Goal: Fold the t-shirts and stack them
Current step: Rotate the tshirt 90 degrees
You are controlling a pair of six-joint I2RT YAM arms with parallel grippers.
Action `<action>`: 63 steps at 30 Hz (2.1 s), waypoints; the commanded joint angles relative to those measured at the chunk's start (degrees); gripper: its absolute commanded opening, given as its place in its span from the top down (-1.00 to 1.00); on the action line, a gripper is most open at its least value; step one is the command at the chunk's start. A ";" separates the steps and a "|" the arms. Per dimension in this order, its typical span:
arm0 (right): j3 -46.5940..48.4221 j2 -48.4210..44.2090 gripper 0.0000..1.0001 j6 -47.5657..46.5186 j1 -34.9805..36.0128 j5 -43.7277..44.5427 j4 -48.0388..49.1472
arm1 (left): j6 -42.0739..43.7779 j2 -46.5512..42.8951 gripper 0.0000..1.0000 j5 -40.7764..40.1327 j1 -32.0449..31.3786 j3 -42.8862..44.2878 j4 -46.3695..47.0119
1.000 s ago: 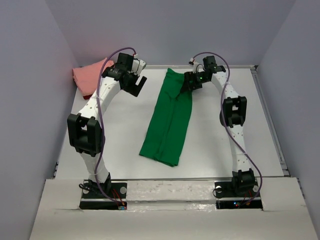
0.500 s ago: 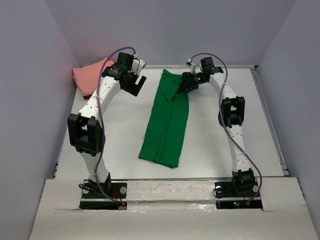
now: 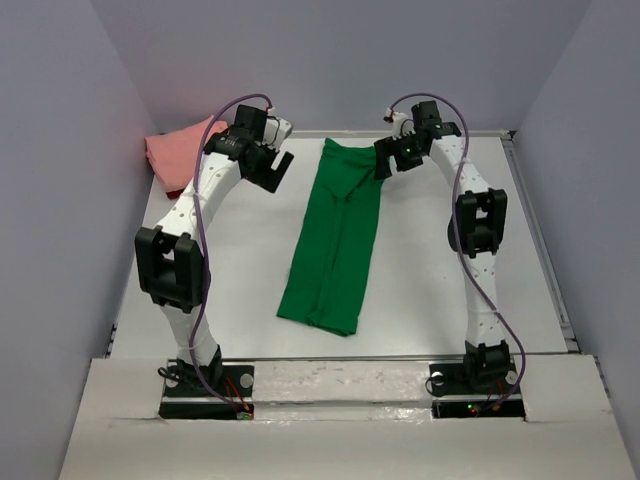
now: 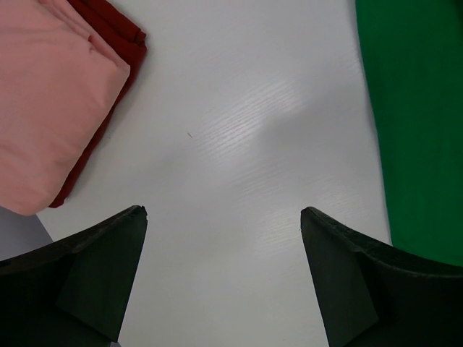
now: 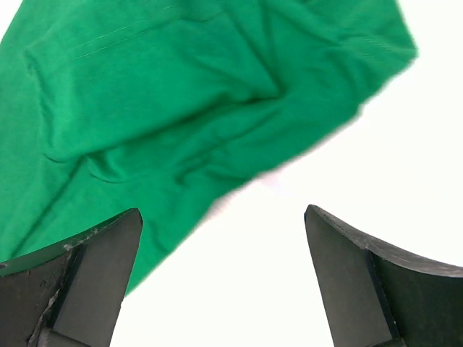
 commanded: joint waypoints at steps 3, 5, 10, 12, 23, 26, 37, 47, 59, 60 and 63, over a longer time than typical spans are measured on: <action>-0.92 -5.35 -0.99 -0.51 -0.75 2.27 0.77 | -0.24 -5.85 -0.98 0.88 0.29 -1.32 -0.09; -2.66 -7.71 -0.99 0.72 -0.75 -2.18 0.25 | -0.23 -6.90 -0.98 1.31 0.29 -2.28 0.25; -8.63 -13.16 -0.99 -1.64 -0.75 -16.18 -9.84 | -0.32 -6.73 -0.98 5.71 0.20 -4.84 0.70; -16.89 -19.39 -0.99 -3.31 -0.75 -19.96 -10.74 | 0.11 -6.47 -0.98 7.11 0.20 -5.62 0.70; -44.40 -35.75 -0.99 -14.75 -0.23 -26.04 -24.46 | 5.82 -2.86 -0.98 15.73 -2.26 -11.51 -5.18; -51.16 -38.56 -0.99 -16.32 1.44 -24.81 -26.03 | 8.55 -3.39 -0.98 17.48 -3.13 -14.14 -7.82; -57.18 -39.63 -0.99 -7.63 3.64 -16.29 -9.37 | 11.54 -6.55 -0.98 18.10 -4.98 -23.56 -8.88; -37.33 -20.40 -0.99 -7.35 5.30 -16.01 -9.04 | 10.49 -8.22 -0.98 22.75 -5.25 -25.32 -7.13; -15.51 -17.64 -0.99 -13.95 12.07 -22.60 -22.95 | 12.51 -7.87 -0.98 27.16 -6.30 -22.50 -8.44; -15.95 -18.87 -0.99 -13.60 12.08 -23.30 -23.04 | 12.68 -7.87 -0.98 27.07 -6.30 -22.24 -8.53; -20.95 -24.15 -0.99 -11.85 13.30 -19.57 -22.26 | 12.42 -7.78 -0.98 26.19 -6.39 -21.89 -8.44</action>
